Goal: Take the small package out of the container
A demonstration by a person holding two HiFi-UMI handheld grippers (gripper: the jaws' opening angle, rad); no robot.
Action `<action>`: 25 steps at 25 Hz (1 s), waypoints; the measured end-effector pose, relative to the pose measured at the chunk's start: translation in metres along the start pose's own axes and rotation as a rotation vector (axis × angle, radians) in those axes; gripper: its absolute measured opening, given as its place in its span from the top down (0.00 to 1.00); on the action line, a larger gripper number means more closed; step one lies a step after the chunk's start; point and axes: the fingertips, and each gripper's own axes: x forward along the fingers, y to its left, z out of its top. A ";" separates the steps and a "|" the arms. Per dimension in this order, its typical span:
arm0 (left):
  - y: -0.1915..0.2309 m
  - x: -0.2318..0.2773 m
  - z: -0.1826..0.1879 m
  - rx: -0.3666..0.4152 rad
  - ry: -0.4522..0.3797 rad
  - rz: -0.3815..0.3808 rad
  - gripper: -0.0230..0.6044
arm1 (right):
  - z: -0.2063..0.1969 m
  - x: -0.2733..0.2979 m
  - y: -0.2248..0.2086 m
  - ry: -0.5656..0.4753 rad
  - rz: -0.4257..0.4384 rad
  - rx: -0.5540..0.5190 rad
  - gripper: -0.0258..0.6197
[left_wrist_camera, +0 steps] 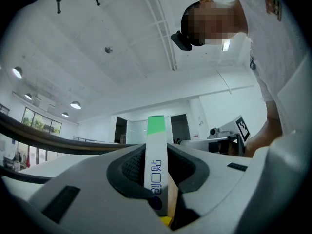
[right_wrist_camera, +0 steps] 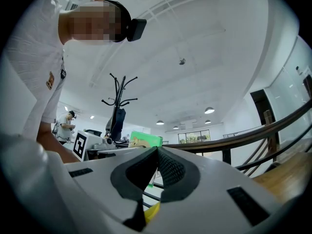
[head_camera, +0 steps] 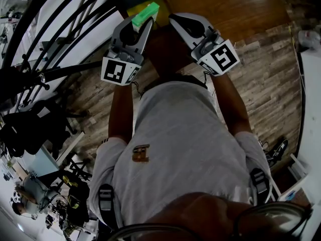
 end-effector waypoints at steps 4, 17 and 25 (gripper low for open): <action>0.001 -0.001 0.001 -0.002 -0.005 0.002 0.79 | 0.000 0.002 0.000 0.004 -0.002 -0.007 0.91; 0.000 0.000 0.000 -0.003 -0.007 -0.002 0.79 | -0.003 0.001 0.000 0.011 0.005 -0.008 0.91; 0.000 0.002 0.001 -0.001 -0.005 -0.007 0.79 | -0.002 0.003 -0.001 0.017 0.010 -0.011 0.91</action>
